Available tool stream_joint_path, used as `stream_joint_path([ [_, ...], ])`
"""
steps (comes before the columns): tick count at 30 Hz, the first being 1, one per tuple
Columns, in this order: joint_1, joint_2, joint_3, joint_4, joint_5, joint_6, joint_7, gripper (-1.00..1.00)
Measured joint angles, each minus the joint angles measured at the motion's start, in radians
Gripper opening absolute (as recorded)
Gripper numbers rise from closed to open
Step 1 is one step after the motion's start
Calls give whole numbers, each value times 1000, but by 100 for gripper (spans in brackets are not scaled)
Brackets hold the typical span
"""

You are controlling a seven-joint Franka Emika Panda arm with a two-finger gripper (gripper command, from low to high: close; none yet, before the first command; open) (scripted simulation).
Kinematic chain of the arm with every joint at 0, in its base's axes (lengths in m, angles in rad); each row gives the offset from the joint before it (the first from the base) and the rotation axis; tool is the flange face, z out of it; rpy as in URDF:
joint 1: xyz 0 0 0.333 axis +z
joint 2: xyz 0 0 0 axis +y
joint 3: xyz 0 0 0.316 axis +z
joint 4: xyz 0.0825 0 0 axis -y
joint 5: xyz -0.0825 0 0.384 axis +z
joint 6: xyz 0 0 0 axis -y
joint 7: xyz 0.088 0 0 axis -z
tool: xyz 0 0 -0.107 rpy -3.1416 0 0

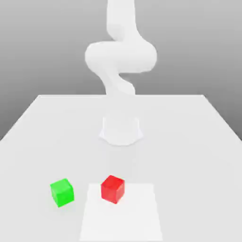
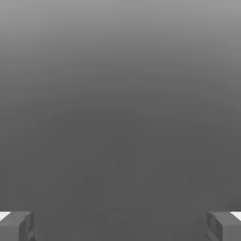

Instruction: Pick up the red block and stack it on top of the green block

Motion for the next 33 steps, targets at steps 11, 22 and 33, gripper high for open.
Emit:
stream_joint_path([
  [11, 148, 338, -188, -263, -26, 235, -503, 0],
  [22, 217, 667, -284, -503, -40, 466, -974, 0],
  [33, 94, 935, -87, -473, 252, 683, -1206, -100],
])
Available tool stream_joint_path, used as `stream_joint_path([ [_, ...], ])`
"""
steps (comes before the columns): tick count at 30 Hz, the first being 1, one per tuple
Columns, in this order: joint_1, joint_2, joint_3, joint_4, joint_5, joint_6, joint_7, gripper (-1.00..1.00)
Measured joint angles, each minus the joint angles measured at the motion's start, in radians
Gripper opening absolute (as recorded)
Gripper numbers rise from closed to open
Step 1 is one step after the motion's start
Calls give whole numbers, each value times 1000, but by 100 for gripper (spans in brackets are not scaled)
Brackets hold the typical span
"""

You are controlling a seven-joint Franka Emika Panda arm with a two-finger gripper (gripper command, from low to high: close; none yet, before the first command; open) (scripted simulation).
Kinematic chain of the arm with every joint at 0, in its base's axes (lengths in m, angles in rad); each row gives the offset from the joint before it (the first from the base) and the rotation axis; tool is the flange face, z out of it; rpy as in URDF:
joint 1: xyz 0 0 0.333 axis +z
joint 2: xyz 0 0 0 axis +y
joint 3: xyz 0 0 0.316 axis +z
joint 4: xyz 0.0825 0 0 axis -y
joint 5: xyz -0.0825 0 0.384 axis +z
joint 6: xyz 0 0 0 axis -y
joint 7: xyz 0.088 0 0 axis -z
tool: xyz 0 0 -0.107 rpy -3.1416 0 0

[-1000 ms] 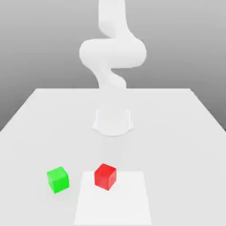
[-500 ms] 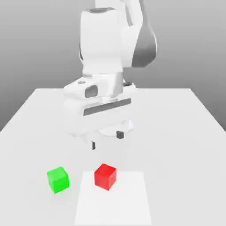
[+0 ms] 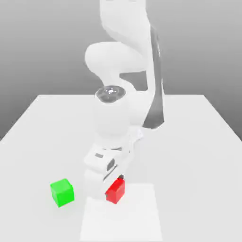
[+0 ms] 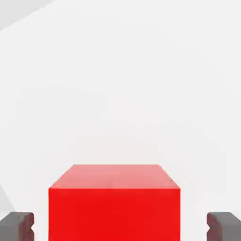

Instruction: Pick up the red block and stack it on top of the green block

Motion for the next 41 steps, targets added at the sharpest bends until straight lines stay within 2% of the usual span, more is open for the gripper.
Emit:
stream_joint_path([
  [5, -3, 0, 3, 0, 1, -1, -1, -100],
  [11, 37, -167, -95, -26, -208, -137, 150, -100],
  [14, 13, -254, -92, -39, -275, -210, 195, -100],
  [25, -162, -316, -276, 61, -339, -366, -125, -100],
  [30, -157, -248, -294, 79, -267, -318, -209, -100],
  [37, -165, -102, -252, 84, -95, -192, -333, -100],
  [38, -169, -80, -243, 84, -68, -173, -353, 100],
  [41, -169, -80, -243, 84, -68, -173, -353, 100],
])
